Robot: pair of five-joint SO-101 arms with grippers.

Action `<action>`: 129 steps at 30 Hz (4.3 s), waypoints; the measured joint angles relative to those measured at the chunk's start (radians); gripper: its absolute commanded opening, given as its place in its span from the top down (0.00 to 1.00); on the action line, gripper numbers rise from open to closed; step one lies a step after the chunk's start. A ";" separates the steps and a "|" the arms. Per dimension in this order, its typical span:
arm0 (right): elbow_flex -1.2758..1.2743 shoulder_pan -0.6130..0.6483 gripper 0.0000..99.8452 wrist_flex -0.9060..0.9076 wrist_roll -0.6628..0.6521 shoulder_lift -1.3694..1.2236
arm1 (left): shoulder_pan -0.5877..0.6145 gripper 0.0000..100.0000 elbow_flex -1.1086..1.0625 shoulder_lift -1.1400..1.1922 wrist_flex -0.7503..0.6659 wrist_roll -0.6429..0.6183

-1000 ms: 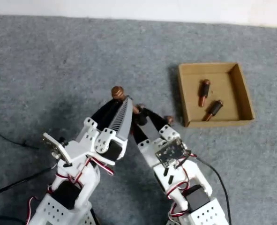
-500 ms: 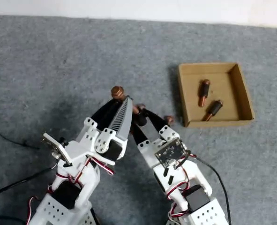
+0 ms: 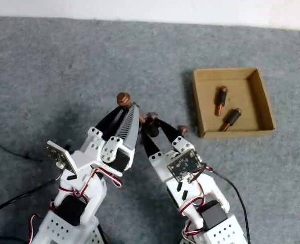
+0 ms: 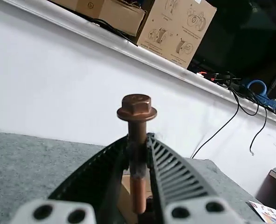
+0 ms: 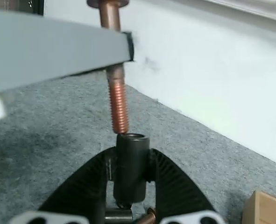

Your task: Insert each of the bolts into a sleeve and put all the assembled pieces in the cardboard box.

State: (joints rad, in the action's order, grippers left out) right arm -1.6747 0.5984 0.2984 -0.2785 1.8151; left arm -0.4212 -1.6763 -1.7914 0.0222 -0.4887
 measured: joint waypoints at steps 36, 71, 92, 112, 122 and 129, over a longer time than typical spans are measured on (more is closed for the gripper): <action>0.000 0.041 0.99 0.106 -0.124 0.002 | -0.071 0.99 0.003 -0.002 0.178 -0.005; 0.000 0.041 0.99 0.106 -0.057 0.002 | -0.124 0.95 0.000 0.000 0.296 -0.069; 0.000 0.012 0.99 0.106 -0.060 0.000 | 0.043 0.65 0.005 0.000 0.333 -0.173; 0.000 -0.072 0.99 0.104 -0.060 0.002 | 0.133 0.96 0.006 0.000 0.333 -0.077; 0.000 -0.083 0.99 0.104 -0.060 0.002 | 0.190 0.99 0.000 0.000 0.318 0.181; 0.000 -0.161 0.99 0.104 0.057 0.002 | 0.272 0.99 0.000 0.000 0.318 0.199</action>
State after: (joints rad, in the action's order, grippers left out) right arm -1.6747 0.4373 0.4028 -0.2217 1.8167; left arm -0.1496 -1.6763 -1.7914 0.3399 -0.2892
